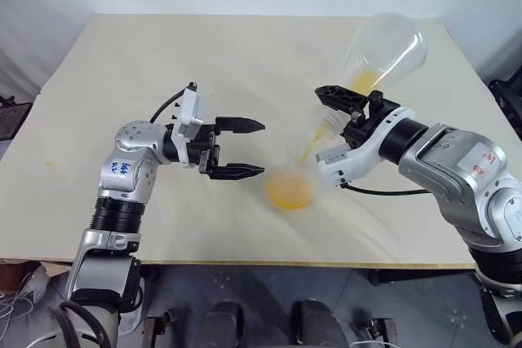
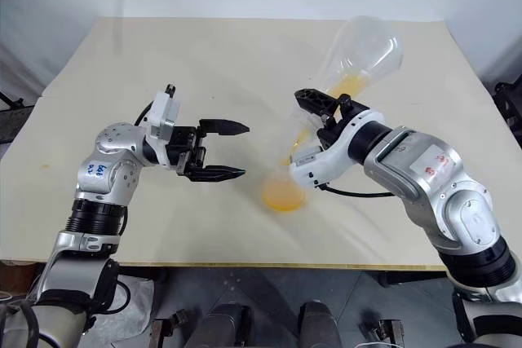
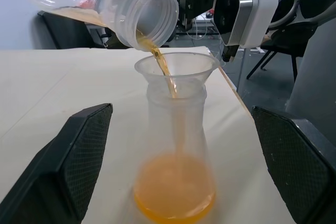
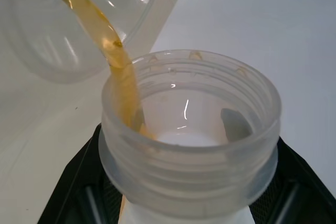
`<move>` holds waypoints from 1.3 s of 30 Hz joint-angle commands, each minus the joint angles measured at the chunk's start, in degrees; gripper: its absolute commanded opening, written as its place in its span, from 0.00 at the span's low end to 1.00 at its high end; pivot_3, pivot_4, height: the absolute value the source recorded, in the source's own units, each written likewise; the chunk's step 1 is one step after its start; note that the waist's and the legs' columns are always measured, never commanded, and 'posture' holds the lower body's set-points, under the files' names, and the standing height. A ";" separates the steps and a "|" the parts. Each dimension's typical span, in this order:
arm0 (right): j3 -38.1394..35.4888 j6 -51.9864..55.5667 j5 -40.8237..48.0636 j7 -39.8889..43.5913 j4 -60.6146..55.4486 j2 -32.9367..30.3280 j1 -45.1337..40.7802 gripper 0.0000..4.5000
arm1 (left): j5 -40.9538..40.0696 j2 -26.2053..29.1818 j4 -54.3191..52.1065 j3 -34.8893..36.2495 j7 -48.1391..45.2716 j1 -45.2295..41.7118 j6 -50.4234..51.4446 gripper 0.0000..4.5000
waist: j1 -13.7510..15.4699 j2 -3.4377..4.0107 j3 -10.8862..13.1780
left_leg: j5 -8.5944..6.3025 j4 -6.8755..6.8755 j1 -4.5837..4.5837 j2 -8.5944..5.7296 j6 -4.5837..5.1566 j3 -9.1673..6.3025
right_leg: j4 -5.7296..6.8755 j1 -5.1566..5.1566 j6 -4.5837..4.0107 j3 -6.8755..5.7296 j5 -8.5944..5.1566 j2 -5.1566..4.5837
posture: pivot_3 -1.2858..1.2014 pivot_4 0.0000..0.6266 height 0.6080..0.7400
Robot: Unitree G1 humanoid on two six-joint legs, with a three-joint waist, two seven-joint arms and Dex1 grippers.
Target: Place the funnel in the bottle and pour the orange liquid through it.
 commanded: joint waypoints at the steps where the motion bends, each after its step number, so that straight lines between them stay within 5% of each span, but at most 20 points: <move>1: -2.62 -0.28 -0.15 -1.20 -1.35 -0.90 -1.22 0.55 | -0.23 0.16 -1.13 0.40 -0.28 -1.08 -0.75 1.00 | 0.00 0.00 0.00 | 0.00 0.00 0.00 0.00 0.00 0.00 | 0.00 0.00 0.00 0.00 0.00 0.00 | 0.52 0.24 1.00; 39: -2.14 -3.29 -1.55 -3.61 -0.52 -1.41 -2.35 0.55 | -0.23 0.11 -1.38 0.56 0.08 -1.00 -0.89 1.00 | 0.00 0.00 0.00 | 0.00 0.00 0.00 0.00 0.00 0.00 | 0.00 0.00 0.00 0.00 0.00 0.00 | 0.52 0.24 1.00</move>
